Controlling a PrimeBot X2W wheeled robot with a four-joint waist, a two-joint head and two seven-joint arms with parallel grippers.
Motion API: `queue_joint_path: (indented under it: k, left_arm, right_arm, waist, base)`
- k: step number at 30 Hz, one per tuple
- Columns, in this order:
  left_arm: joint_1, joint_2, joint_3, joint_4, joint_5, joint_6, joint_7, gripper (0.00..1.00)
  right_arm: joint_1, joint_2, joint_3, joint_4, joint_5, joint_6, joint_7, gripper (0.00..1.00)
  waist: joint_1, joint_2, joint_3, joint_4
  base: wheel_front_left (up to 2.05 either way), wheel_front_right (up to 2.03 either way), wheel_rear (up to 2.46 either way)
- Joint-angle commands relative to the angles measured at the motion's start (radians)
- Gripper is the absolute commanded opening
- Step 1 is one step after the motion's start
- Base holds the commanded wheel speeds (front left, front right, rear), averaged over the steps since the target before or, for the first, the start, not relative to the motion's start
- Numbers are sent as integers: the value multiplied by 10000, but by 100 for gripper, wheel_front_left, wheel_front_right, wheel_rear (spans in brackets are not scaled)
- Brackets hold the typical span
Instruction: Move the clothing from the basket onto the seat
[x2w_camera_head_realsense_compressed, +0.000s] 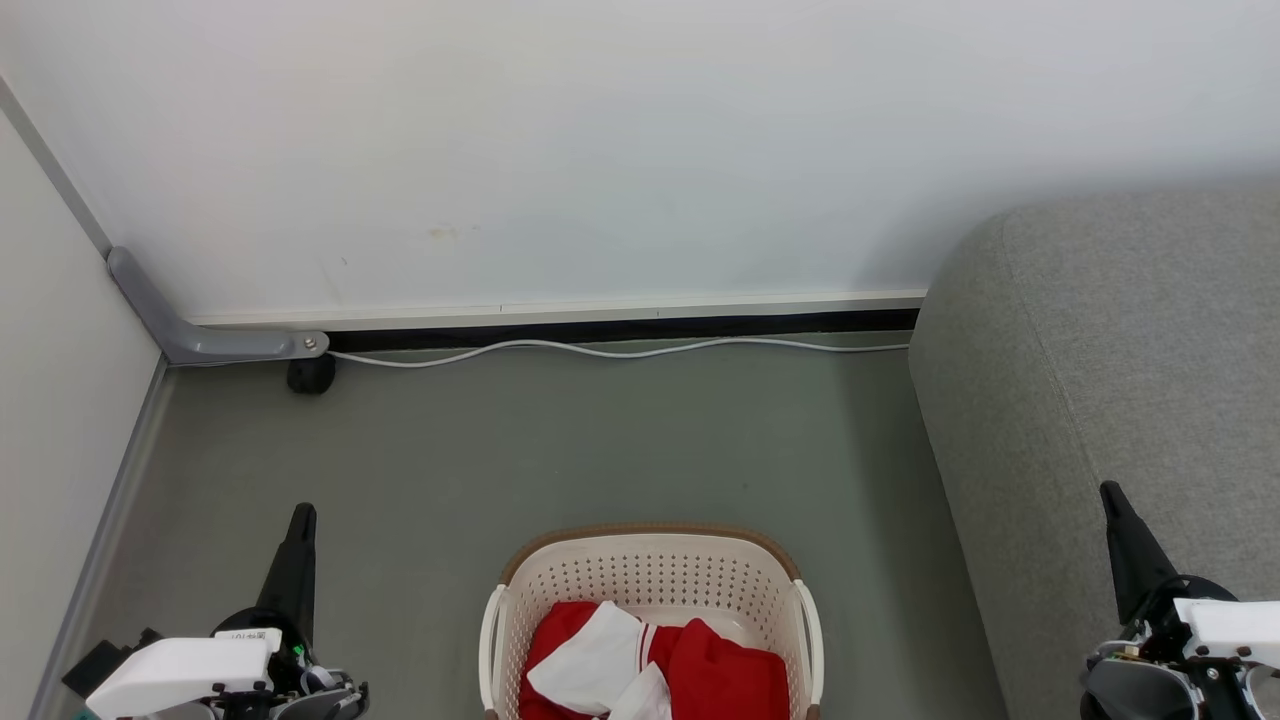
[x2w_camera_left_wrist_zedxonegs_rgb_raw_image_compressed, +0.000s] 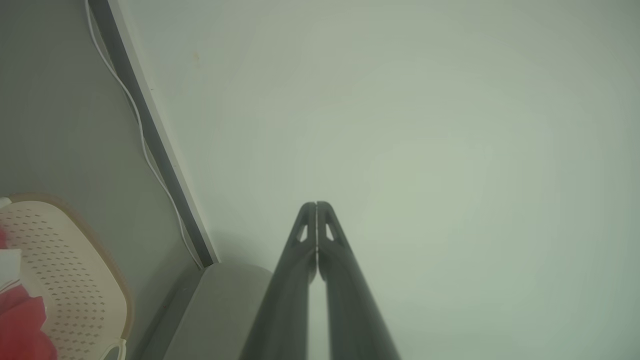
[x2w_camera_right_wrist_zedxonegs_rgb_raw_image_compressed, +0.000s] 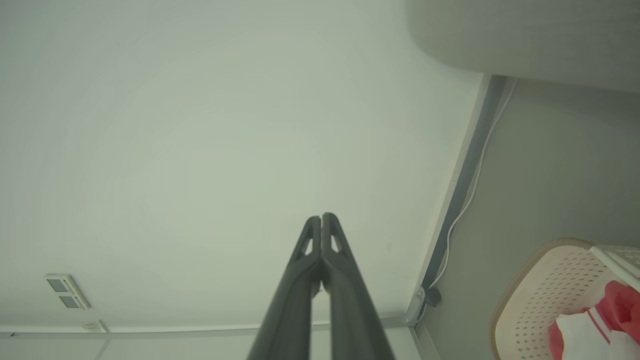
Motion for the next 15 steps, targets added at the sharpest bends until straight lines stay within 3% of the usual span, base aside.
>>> queue_joint_path:
  k: [1, 15]
  left_arm:
    - [-578, 177, 327, -280, -40, -85, 59, 0]
    - [-578, 177, 327, -280, -40, -85, 59, 0]
  right_arm:
    - [-194, -102, 176, -311, 119, 17, 73, 0]
    - [-194, -102, 176, -311, 119, 17, 73, 0]
  waist:
    - [0, -1, 0, 0]
    - [0, -1, 0, 0]
  base:
    - [0, 0, 0]
    - [0, 0, 0]
